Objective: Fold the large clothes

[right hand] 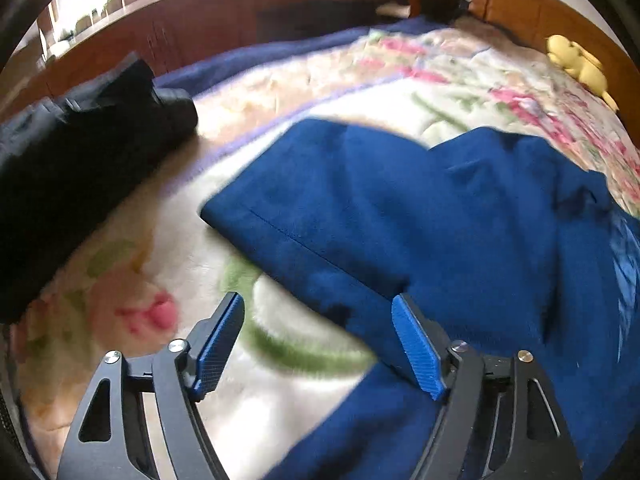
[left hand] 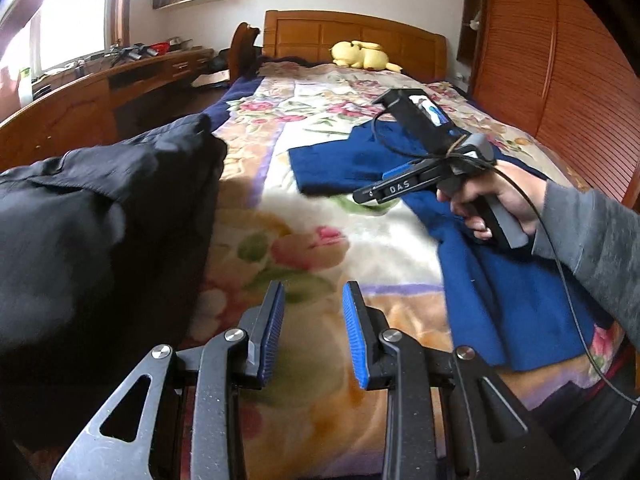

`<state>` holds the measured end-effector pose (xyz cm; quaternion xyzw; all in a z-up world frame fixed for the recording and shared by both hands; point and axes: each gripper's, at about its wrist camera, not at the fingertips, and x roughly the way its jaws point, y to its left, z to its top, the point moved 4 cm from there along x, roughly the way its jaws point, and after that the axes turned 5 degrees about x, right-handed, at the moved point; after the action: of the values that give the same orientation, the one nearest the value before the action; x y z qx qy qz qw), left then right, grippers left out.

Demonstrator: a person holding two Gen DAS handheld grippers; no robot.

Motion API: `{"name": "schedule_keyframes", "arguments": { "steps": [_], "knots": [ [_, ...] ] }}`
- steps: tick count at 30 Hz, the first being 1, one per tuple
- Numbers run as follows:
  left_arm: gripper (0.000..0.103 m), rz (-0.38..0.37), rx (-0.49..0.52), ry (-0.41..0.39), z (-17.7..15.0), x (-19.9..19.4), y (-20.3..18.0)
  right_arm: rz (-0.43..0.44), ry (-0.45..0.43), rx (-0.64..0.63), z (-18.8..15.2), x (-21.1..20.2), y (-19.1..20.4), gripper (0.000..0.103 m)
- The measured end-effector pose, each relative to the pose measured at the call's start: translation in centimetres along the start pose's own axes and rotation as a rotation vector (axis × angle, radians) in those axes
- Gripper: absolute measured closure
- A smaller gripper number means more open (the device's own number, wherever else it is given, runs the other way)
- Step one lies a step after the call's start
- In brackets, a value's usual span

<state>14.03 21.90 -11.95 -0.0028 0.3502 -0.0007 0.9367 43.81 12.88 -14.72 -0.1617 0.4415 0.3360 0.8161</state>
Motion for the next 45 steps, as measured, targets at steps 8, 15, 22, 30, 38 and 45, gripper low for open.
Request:
{"name": "schedule_keyframes", "arguments": {
  "steps": [8,15,22,30,38,45],
  "knots": [
    [0.072,-0.003,0.002,0.011,-0.7,0.3,0.2,-0.142,0.022,-0.032,2.4,2.7,-0.2,0.095],
    [0.072,-0.016,0.017,-0.009,-0.1,0.1,-1.7,-0.190,-0.099,0.009,3.7,-3.2,-2.8,0.097],
    [0.072,-0.038,0.039,-0.036,1.0,-0.5,-4.2,-0.231,-0.248,0.110,0.5,-11.8,-8.0,0.098],
    [0.072,-0.044,0.067,-0.032,1.8,-0.2,-6.1,-0.211,-0.239,0.055,-2.9,-13.7,-7.7,0.097],
    [0.072,-0.035,0.065,-0.013,1.5,0.0,-5.8,-0.142,-0.198,-0.015,-2.2,-8.9,-5.5,0.030],
    [0.072,-0.025,0.063,-0.002,1.4,0.3,-4.9,-0.301,-0.089,-0.144,-0.5,-3.0,-3.4,0.029]
  ]
}}
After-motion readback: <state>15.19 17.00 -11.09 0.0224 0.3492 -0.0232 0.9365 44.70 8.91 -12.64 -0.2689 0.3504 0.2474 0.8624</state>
